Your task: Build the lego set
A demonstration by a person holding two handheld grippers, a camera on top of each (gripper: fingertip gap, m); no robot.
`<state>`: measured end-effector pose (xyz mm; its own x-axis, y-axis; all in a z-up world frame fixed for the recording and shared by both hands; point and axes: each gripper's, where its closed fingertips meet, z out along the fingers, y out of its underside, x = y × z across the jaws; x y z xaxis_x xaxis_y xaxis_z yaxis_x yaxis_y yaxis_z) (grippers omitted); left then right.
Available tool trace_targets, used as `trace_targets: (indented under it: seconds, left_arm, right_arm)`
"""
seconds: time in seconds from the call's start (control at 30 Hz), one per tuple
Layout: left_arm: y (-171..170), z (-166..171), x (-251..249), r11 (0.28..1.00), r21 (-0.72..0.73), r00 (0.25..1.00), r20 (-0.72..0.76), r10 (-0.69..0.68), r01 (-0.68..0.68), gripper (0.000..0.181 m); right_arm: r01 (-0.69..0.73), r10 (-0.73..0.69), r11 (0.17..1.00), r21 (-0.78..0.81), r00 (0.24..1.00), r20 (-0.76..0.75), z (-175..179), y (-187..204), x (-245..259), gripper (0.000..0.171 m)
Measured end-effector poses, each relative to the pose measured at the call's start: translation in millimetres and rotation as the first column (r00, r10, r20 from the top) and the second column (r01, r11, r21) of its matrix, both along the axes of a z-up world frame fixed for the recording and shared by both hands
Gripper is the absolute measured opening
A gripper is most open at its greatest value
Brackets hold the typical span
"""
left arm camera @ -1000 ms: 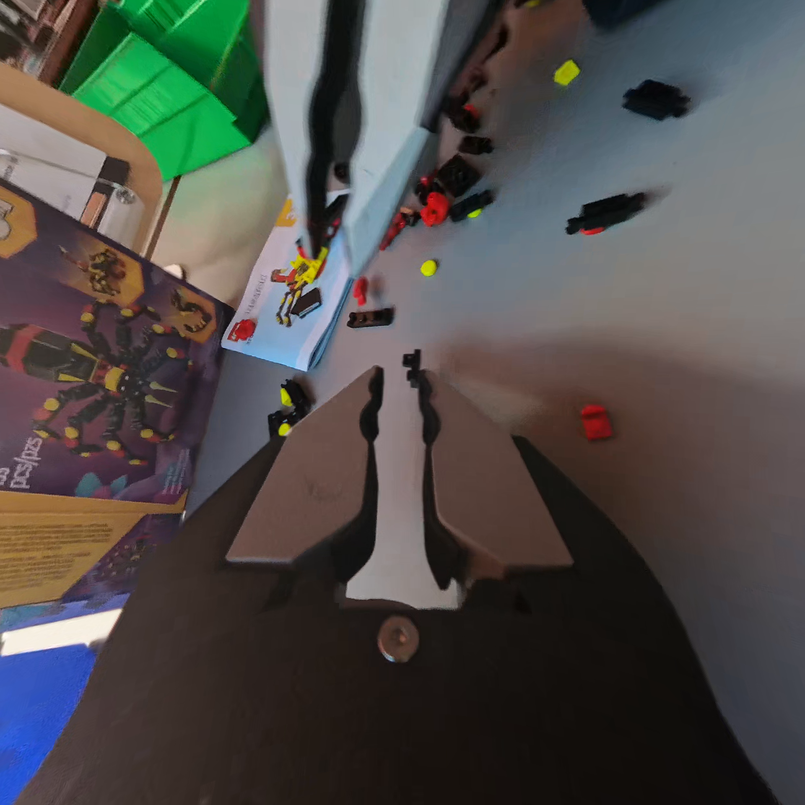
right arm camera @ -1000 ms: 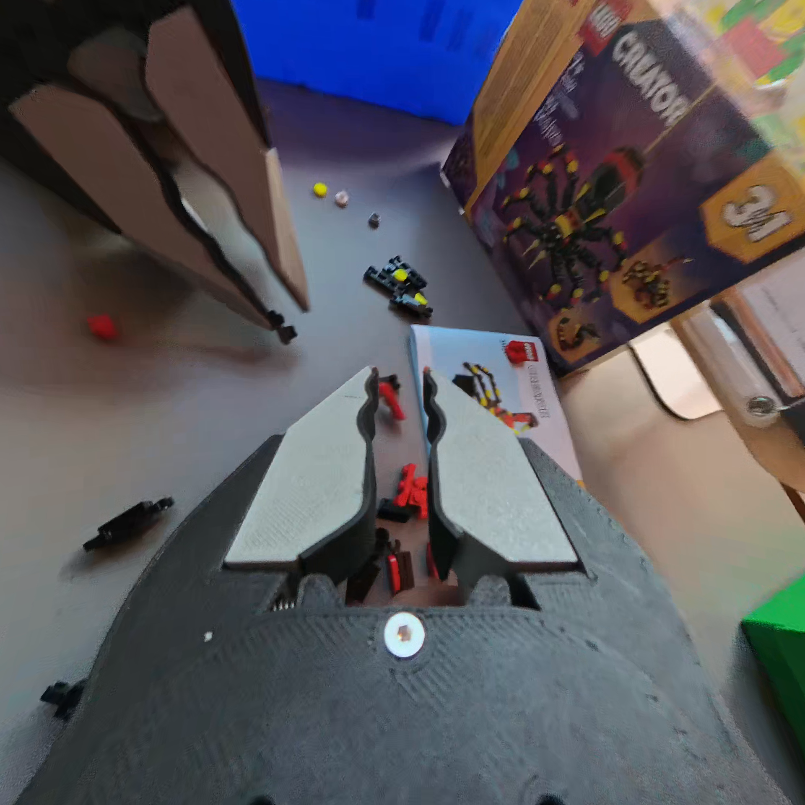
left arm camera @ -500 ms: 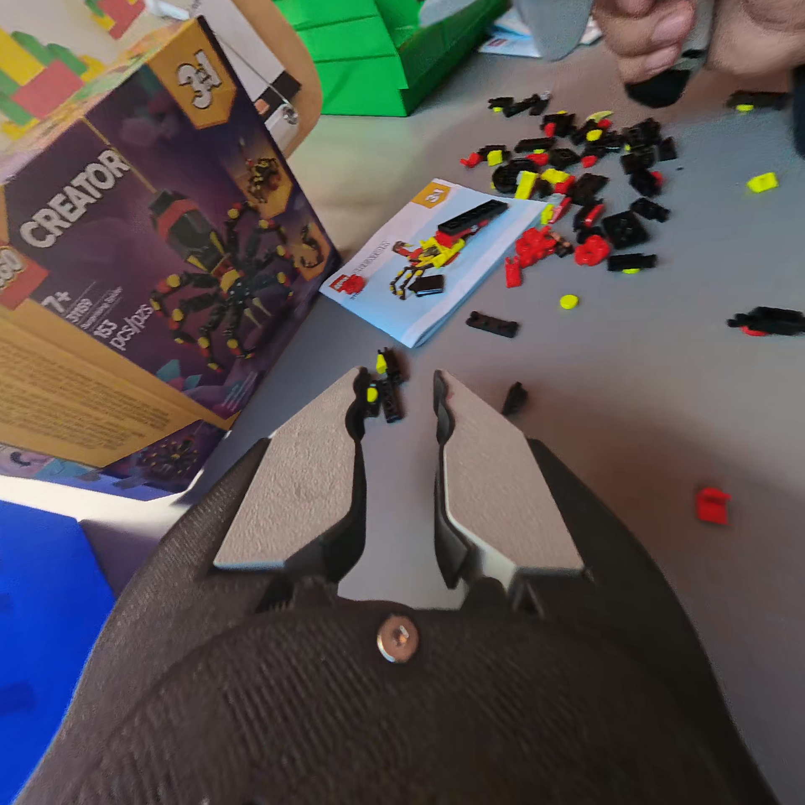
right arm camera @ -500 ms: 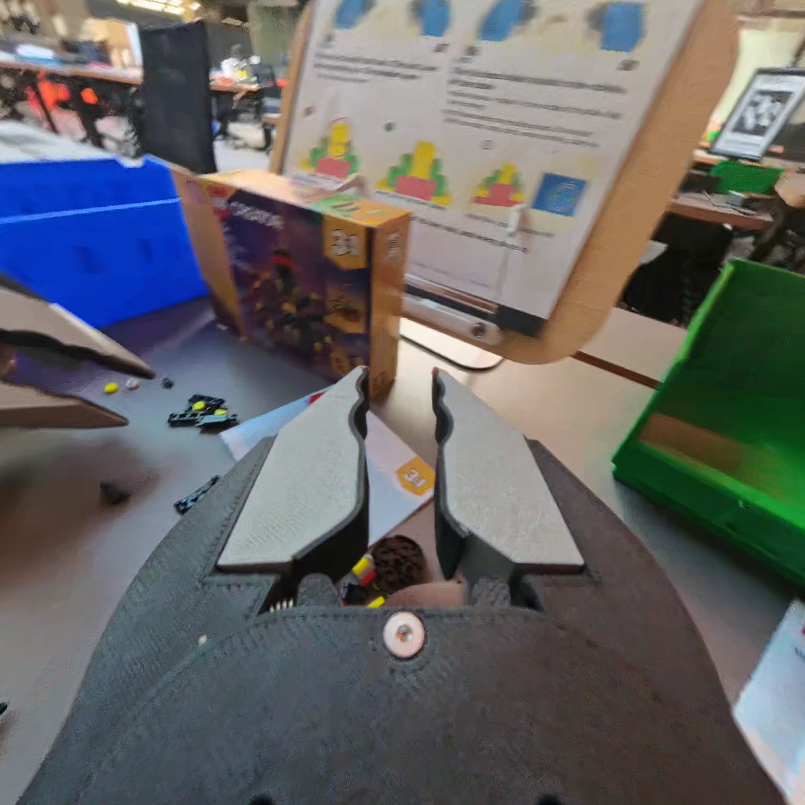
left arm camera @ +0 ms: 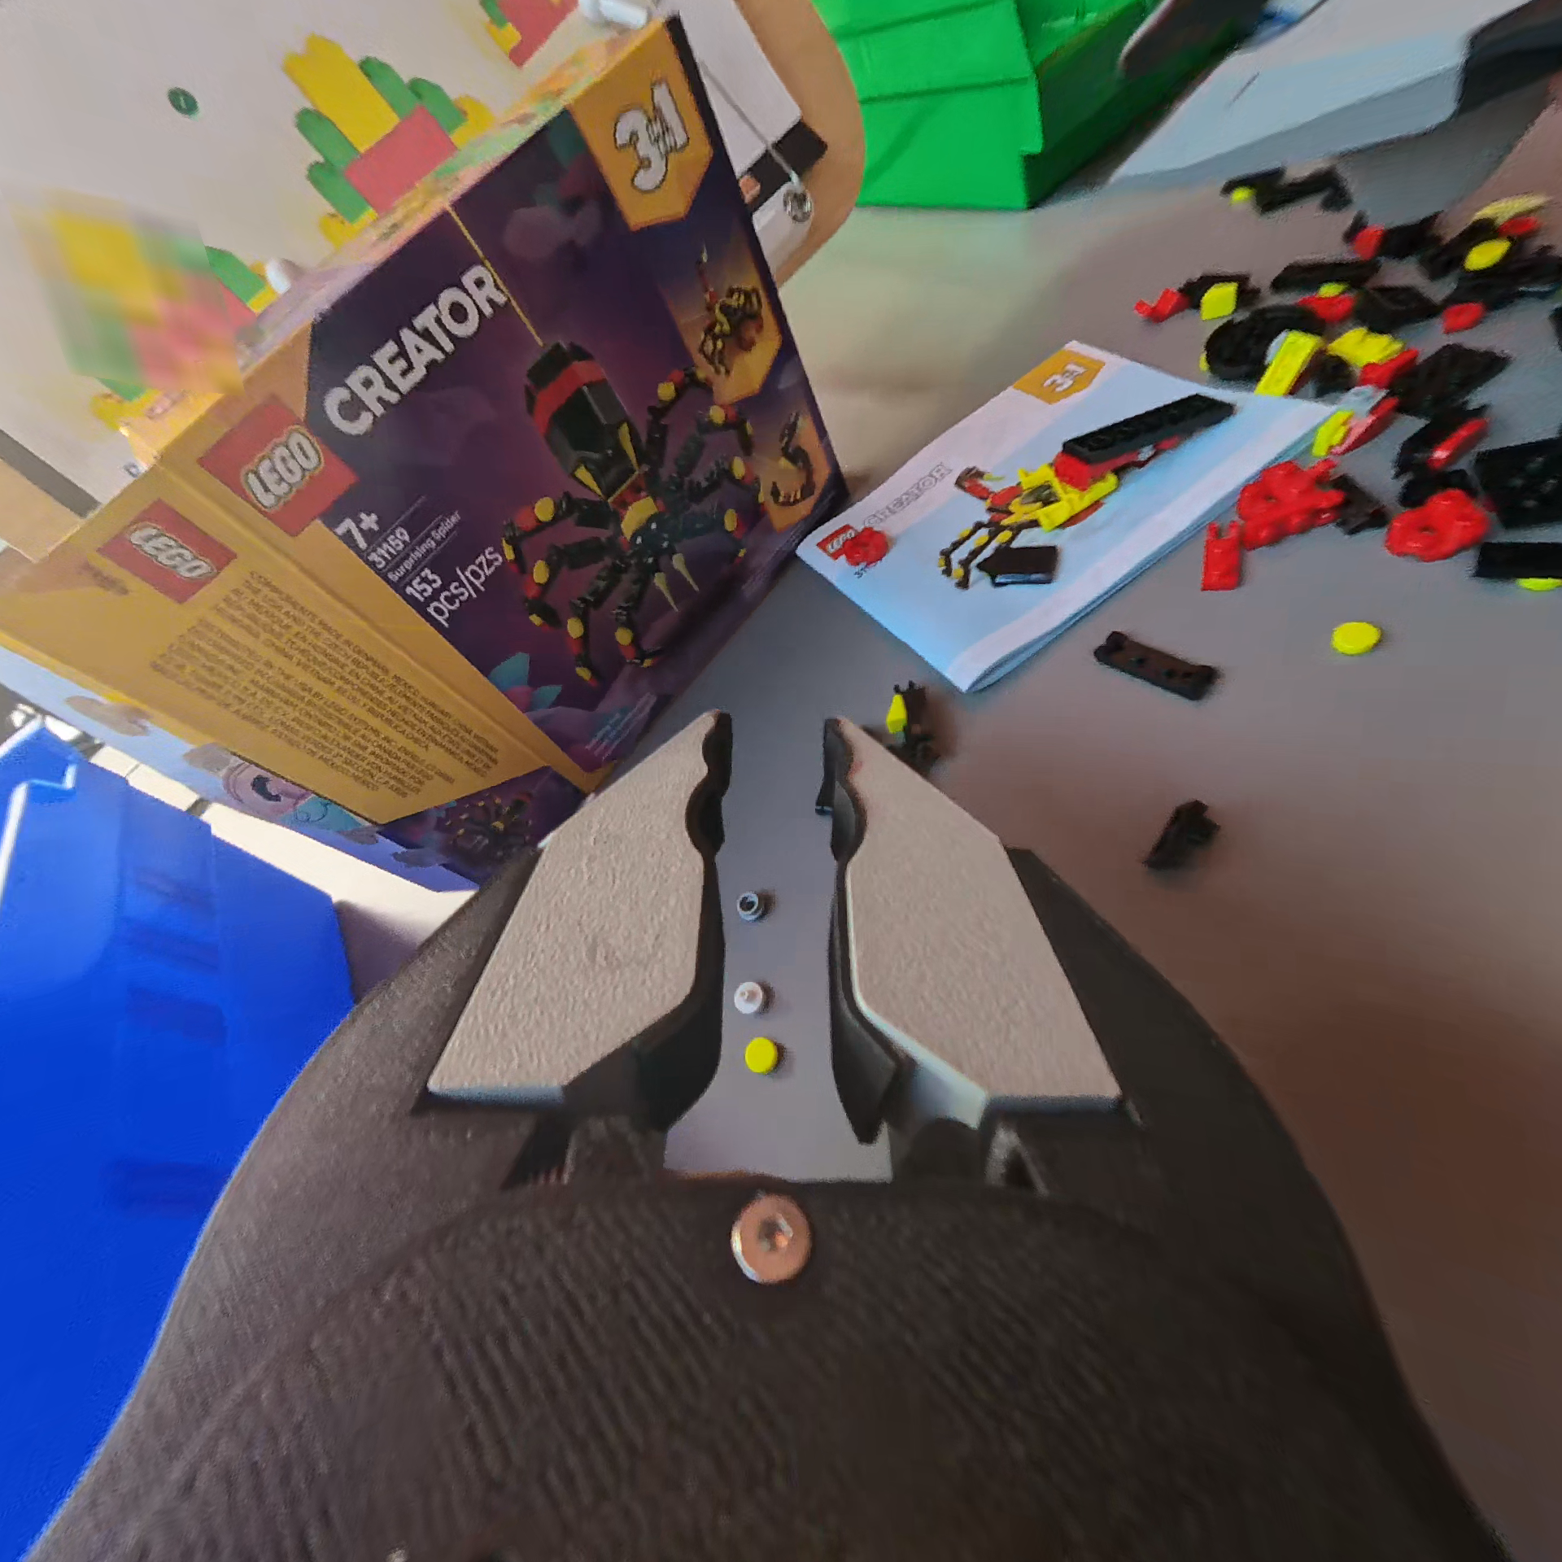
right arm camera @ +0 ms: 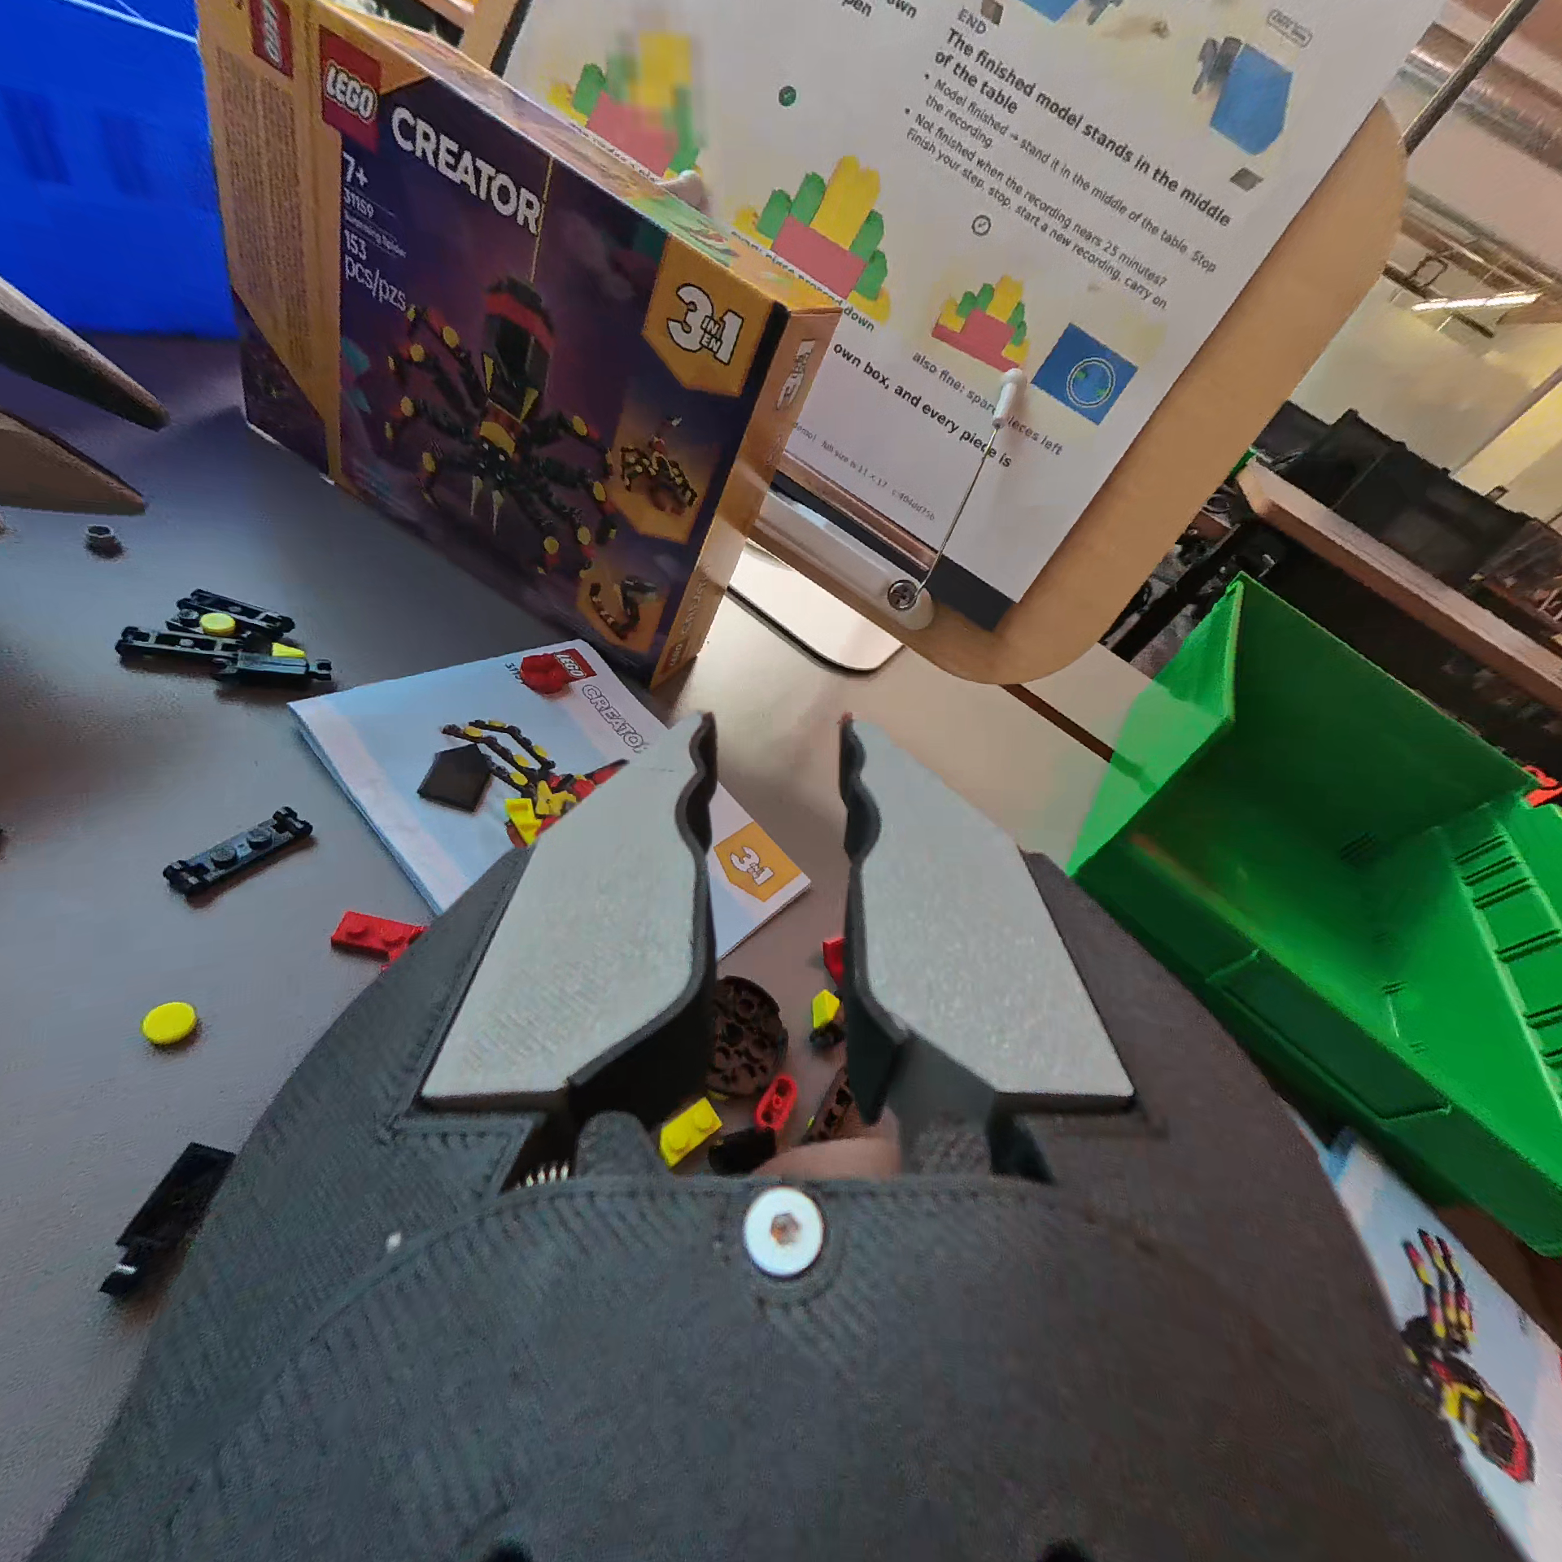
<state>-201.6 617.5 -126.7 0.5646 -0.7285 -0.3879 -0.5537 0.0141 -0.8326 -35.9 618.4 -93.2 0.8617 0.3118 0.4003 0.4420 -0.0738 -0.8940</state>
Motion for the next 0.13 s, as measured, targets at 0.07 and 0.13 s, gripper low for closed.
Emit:
trace_targets:
  seconds: [0.07, 0.13]
  left_arm:
    - [3.8, -9.0, 0.3, 0.999, -0.023, 0.998, -0.056, 0.021, -0.022, 0.022]
    - [2.5, -13.9, 4.4, 1.0, -0.02, 0.995, -0.095, 0.003, -0.005, 0.018]
  right_arm:
    - [0.005, -0.006, 1.0, -0.013, 1.0, -0.028, -1.5, -0.1, 2.9, 0.027]
    - [0.002, -0.004, 1.0, -0.029, 0.997, -0.076, -1.8, 0.1, 5.9, 0.029]
